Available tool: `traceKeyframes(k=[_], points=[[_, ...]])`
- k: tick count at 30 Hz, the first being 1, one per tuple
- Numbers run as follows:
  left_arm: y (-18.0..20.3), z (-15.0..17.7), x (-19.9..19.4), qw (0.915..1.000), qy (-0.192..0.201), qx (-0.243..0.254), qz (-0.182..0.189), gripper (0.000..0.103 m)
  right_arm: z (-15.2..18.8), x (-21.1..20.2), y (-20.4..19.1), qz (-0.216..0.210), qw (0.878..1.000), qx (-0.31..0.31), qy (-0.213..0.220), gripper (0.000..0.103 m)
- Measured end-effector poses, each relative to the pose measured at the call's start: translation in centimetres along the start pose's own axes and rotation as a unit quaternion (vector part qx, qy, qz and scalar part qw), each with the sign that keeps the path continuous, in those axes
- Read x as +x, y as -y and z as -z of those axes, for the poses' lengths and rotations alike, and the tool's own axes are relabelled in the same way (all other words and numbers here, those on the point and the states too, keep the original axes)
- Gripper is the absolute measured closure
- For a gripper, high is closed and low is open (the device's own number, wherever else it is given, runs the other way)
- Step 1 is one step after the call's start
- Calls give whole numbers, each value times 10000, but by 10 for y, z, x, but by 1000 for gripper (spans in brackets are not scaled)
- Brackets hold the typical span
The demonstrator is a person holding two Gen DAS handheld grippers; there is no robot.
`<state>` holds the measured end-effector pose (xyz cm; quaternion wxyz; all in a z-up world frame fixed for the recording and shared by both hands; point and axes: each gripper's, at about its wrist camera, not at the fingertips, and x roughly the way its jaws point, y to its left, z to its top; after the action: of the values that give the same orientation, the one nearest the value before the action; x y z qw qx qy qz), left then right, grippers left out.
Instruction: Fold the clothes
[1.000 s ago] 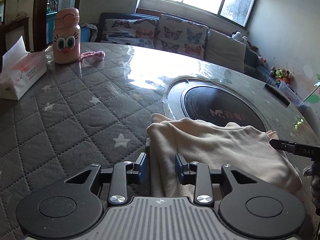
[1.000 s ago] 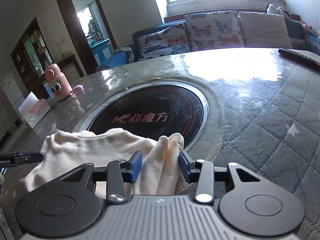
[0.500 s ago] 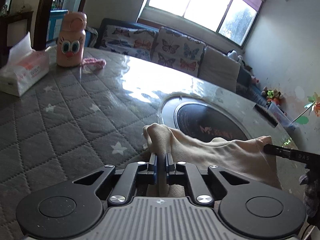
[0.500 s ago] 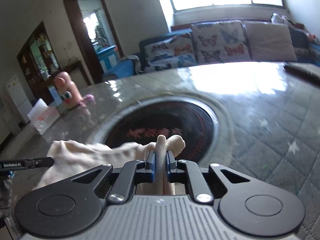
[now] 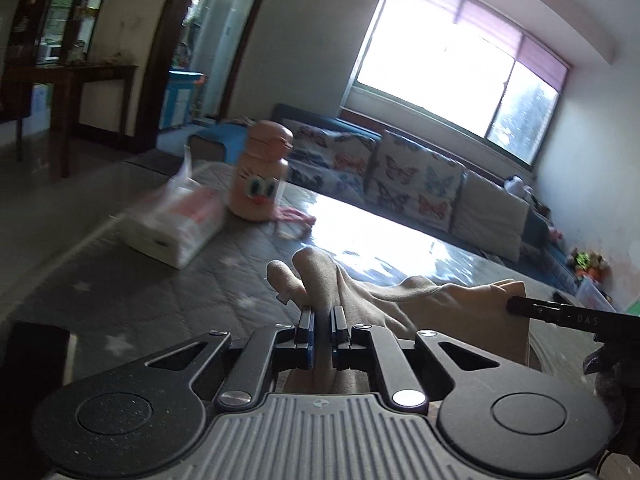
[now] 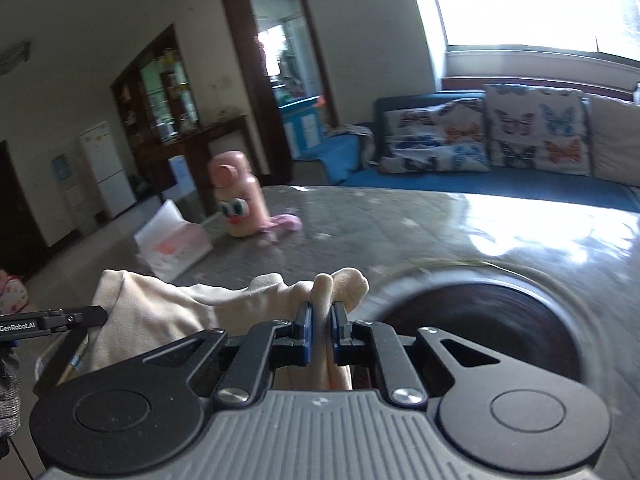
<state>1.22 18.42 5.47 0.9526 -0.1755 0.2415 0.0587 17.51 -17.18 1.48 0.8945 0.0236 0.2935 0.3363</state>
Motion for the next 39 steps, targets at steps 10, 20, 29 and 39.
traceKeyframes(k=[10, 20, 29, 39], points=[[-36, 2, 14, 9980, -131, -4, -620, 88, 1, 66, -14, 357, 9985, -194, -368, 91], [-13, -3, 84, 9967, -638, 381, -333, 88, 9, 110, -28, -12, 9956, -494, -799, 90], [-14, 3, 137, 9922, -1019, 564, -445, 88, 15, 141, -19, 0, 9939, -460, -1005, 89], [0, 3, 115, 9919, -928, 730, -476, 65, 14, 113, -33, -194, 9913, -785, -1043, 73]])
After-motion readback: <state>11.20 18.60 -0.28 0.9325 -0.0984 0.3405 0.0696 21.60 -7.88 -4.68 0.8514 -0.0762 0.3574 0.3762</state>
